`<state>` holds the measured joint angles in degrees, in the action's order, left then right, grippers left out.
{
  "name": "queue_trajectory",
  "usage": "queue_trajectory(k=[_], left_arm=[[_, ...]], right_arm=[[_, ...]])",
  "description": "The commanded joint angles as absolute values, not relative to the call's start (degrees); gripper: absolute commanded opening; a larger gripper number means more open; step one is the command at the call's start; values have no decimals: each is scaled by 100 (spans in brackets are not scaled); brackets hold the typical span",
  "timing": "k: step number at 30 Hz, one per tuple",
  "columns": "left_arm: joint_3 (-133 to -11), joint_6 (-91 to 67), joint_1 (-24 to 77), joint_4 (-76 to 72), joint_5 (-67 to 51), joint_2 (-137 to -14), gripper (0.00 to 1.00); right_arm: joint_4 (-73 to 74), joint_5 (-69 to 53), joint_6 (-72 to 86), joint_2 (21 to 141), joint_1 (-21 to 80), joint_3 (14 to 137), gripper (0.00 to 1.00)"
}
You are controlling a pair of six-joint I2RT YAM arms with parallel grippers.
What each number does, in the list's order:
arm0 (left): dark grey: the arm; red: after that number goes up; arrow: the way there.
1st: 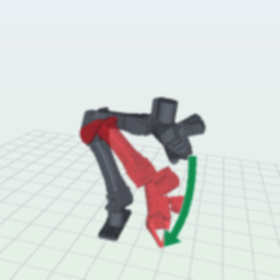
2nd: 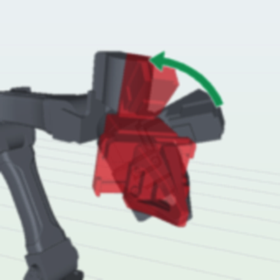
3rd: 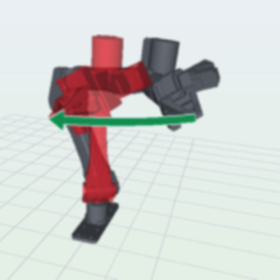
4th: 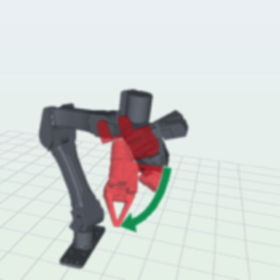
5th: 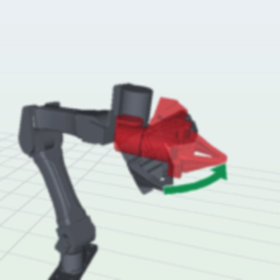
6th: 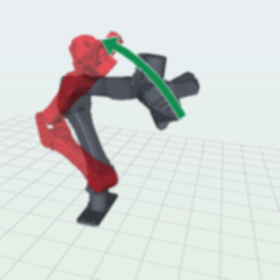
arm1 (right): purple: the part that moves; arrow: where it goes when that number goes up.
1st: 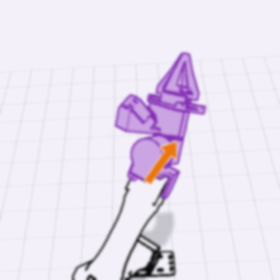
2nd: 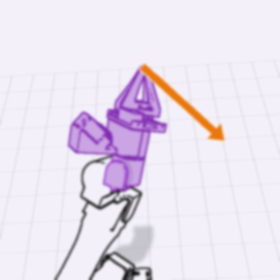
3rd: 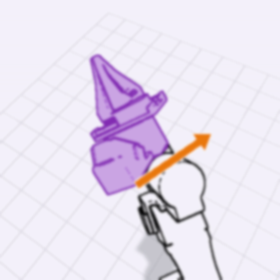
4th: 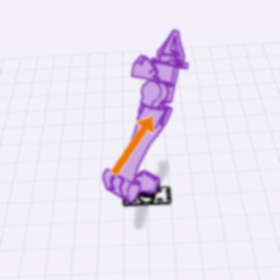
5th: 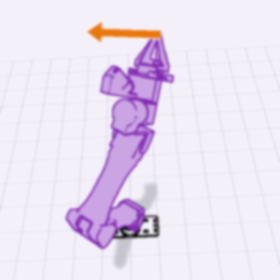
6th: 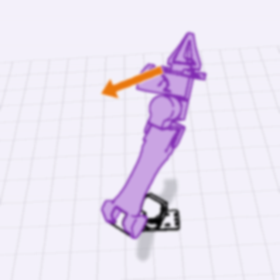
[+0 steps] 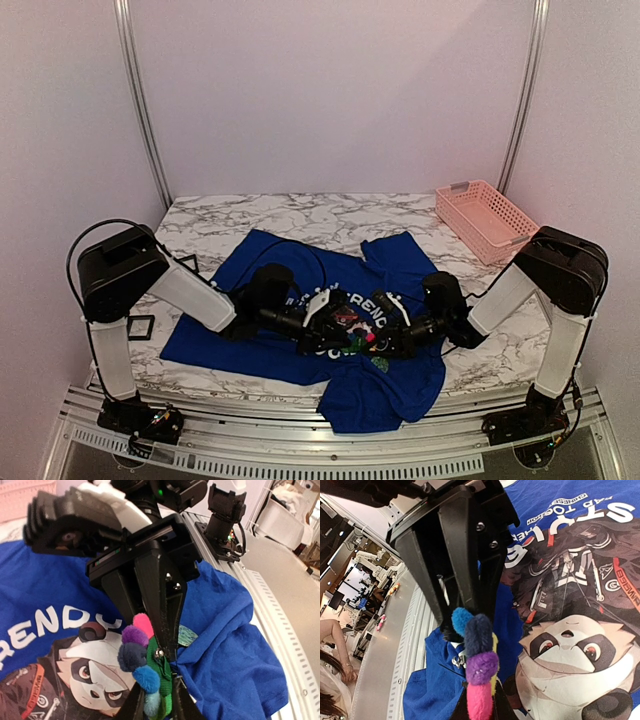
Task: Pin the brooch onto the clothing
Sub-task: Pin the clothing with brooches onto the flattened clothing.
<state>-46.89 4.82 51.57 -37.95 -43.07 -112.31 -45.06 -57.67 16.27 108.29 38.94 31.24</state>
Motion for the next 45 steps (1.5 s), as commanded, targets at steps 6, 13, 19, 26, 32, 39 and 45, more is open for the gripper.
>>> queue_trajectory(k=[6, 13, 19, 26, 32, 39, 45], left_arm=[[-4860, 487, 5142, -3622, -4618, -11492, 53], [-4854, 27, 5133, -4074, -4541, -11605, 61], [-4496, -506, 5283, -4930, -3964, -11503, 62], [-3811, -1371, 5319, -6596, -3867, -11512, 63], [-3303, -1593, 5397, -7946, -3772, -11916, 63], [-3904, -1466, 5452, -6992, -3556, -12152, 64], [-3967, -1205, 5697, -7186, -2795, -12431, 70]], right_arm=[[-4435, -5733, 1791, 11039, 3838, 3251, 0], [-4576, -5570, 2169, 11007, 3835, 3215, 0], [-4072, -5609, 2115, 11007, 3826, 3311, 0], [-3309, -5573, 1699, 10623, 3806, 3398, 0], [-3162, -5470, 1252, 10565, 3790, 3412, 0], [-4062, -5476, 1656, 10639, 3790, 3352, 0], [-4572, -5598, 1800, 10933, 3792, 3121, 0]])
